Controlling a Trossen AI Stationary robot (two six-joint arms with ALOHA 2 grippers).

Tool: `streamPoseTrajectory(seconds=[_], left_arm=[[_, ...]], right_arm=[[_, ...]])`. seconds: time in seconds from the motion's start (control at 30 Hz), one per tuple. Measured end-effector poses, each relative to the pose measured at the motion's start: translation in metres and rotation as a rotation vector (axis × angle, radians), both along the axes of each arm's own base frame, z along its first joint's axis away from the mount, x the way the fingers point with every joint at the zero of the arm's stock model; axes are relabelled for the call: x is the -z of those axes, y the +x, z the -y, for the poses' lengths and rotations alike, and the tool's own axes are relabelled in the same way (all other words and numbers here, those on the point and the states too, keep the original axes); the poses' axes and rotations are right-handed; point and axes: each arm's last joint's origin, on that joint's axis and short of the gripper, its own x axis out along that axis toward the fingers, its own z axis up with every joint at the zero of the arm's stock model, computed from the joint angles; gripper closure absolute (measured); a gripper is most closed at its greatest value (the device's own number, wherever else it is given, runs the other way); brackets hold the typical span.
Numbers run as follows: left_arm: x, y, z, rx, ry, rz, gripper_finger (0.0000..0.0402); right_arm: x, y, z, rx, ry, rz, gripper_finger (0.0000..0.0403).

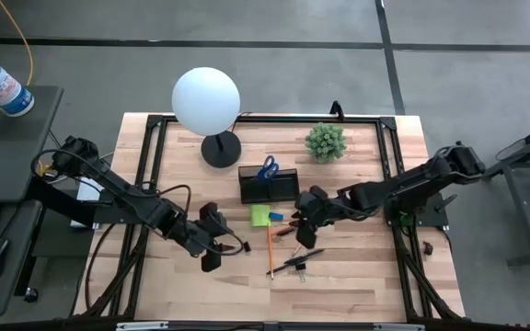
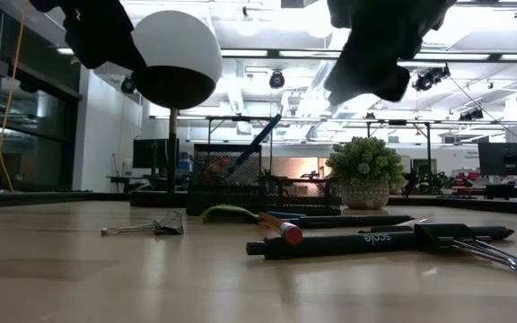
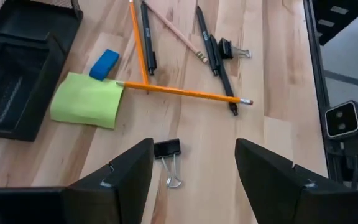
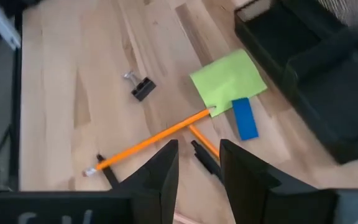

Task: Pick and place office supplies into organizer
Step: Put the left black binder clip into the bottom left side of the desk organizer

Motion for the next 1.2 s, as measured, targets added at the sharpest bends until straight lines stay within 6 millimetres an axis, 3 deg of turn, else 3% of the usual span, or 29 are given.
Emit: streamPoseTrajectory(seconds=[0.33, 0.53, 0.83, 1.2], left_arm=[[0.005, 0.003, 0.0, 0.016, 0.062, -0.012, 0.0186], [0.023, 0.011, -0.003, -0.08, 0.064, -0.066, 0.0186], [0.05, 0.025, -0.01, -0.211, -0.113, -0.175, 0.0186], [0.066, 0.031, -0.01, -0.265, -0.043, -0.177, 0.0186]], right_arm=[[0.0, 0.0, -0.002, 0.028, 0.054, -0.005, 0.0295], [0.0, 0.0, -0.001, -0.017, -0.01, -0.002, 0.0295], [0.0, 0.0, -0.001, -0.088, -0.07, -0.001, 0.0295], [0.0, 0.0, -0.001, -0.131, -0.117, 0.001, 0.0295]])
